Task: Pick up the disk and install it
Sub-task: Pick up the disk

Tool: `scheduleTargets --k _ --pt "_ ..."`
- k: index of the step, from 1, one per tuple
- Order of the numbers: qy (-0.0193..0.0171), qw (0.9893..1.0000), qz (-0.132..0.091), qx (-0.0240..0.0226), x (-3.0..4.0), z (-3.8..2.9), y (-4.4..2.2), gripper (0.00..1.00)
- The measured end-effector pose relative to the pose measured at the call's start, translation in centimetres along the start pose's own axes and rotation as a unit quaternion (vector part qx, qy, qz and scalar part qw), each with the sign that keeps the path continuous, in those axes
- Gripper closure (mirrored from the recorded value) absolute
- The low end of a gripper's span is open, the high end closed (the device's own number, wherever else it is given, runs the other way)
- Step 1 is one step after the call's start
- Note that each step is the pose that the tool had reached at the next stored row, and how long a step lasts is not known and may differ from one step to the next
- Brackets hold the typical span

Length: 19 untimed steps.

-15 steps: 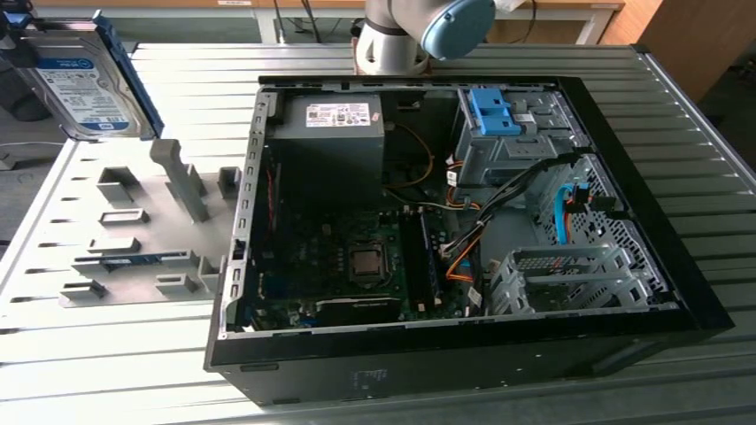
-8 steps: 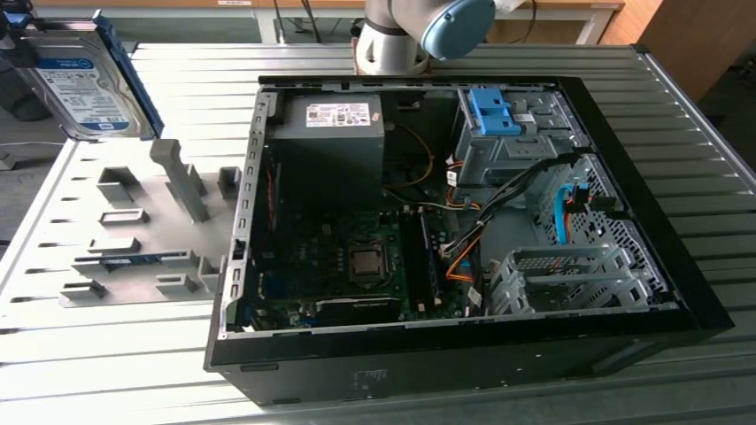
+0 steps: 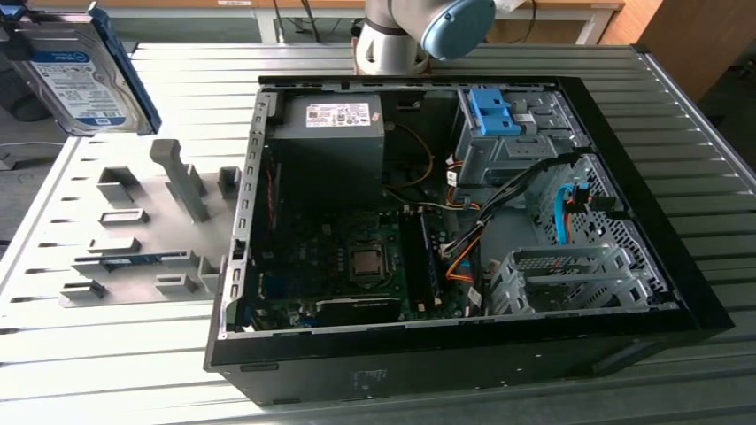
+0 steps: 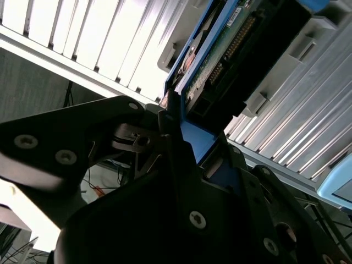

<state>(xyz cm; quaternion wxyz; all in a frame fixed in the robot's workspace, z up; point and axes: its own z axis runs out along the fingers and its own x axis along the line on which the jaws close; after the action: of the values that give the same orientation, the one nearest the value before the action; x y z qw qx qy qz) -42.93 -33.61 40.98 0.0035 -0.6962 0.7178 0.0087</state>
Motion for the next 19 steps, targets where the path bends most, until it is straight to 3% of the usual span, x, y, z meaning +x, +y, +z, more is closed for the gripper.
scheduleTargets --k 19 --pt "0.0 1.0 0.0 0.0 -0.01 -0.78 0.0 0.63"
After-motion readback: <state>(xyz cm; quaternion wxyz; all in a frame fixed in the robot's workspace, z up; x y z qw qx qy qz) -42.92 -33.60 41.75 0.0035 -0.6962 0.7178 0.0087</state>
